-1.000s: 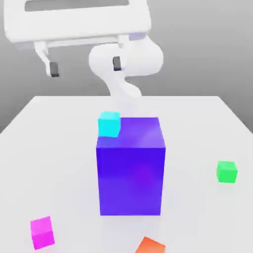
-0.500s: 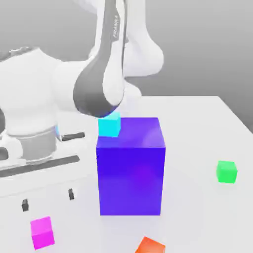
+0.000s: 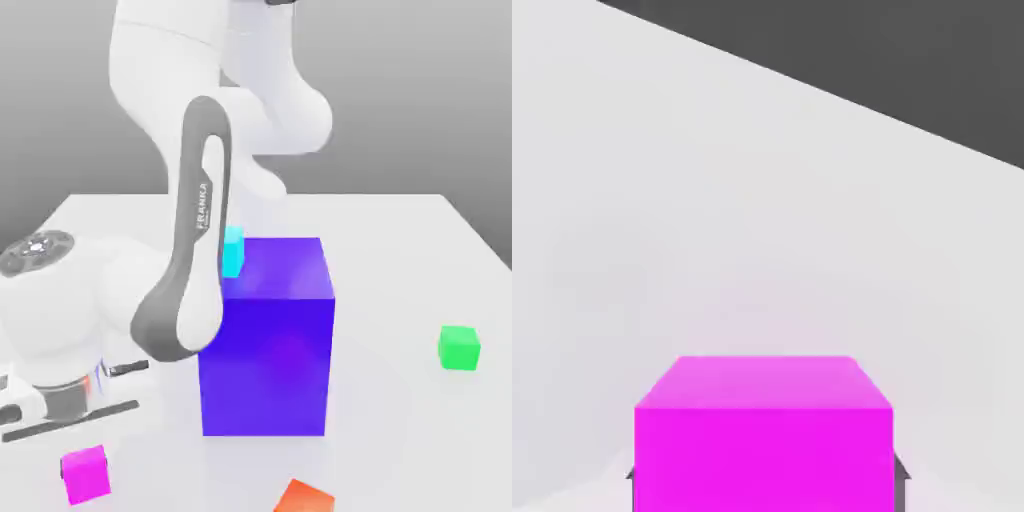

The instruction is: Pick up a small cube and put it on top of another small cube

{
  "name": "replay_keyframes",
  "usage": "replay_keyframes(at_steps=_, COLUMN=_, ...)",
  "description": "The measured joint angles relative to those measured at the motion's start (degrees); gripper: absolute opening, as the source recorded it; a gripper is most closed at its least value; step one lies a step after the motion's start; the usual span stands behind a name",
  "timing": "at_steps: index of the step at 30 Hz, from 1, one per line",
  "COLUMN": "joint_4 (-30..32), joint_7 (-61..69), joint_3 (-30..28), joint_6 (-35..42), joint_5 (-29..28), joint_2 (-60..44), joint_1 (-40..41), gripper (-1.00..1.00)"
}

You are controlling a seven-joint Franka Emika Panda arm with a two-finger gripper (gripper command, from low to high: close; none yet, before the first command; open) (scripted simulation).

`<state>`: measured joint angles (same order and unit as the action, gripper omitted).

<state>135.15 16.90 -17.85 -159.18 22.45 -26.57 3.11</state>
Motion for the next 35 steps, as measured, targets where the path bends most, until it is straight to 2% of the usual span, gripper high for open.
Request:
replay_keyframes(at_steps=4, joint_4=0.95, joint_7=-4.24, joint_3=-4.24, joint_6=5.58, joint_5=-5.47, joint_2=6.55, joint_1=-3.48, gripper=-1.0)
replay_keyframes(at_steps=7, joint_4=1.39, joint_7=-8.18, joint_3=-2.19, joint_6=7.87, joint_5=-7.38, joint_2=8.69, joint_1=-8.43, gripper=-1.0)
replay_keyframes(at_steps=19, joint_4=13.0, joint_7=-25.44, joint_3=12.74, joint_6=7.94, joint_5=-14.34, joint_2=20.6, joint_1=-30.71, gripper=-1.0)
replay_keyframes(at_steps=24, joint_4=19.07, joint_7=-37.75, joint_3=22.89, joint_6=7.91, joint_5=-19.25, joint_2=28.32, joint_1=-52.42, gripper=-1.0)
replay_keyframes(at_steps=26, joint_4=21.55, joint_7=-40.79, joint_3=23.8, joint_6=6.07, joint_5=-20.87, joint_2=29.81, joint_1=-53.58, gripper=-1.0)
replay_keyframes(at_steps=31, joint_4=22.0, joint_7=-43.63, joint_3=22.89, joint_6=-3.08, joint_5=-23.97, joint_2=21.38, joint_1=-54.05, gripper=-1.0)
replay_keyframes(at_steps=32, joint_4=21.92, joint_7=-44.1, joint_3=22.62, joint_6=-4.75, joint_5=-24.59, joint_2=19.63, joint_1=-54.22, gripper=1.0)
replay_keyframes(at_steps=35, joint_4=21.92, joint_7=-44.1, joint_3=22.62, joint_6=-4.75, joint_5=-24.6, joint_2=19.63, joint_1=-54.21, gripper=1.0)
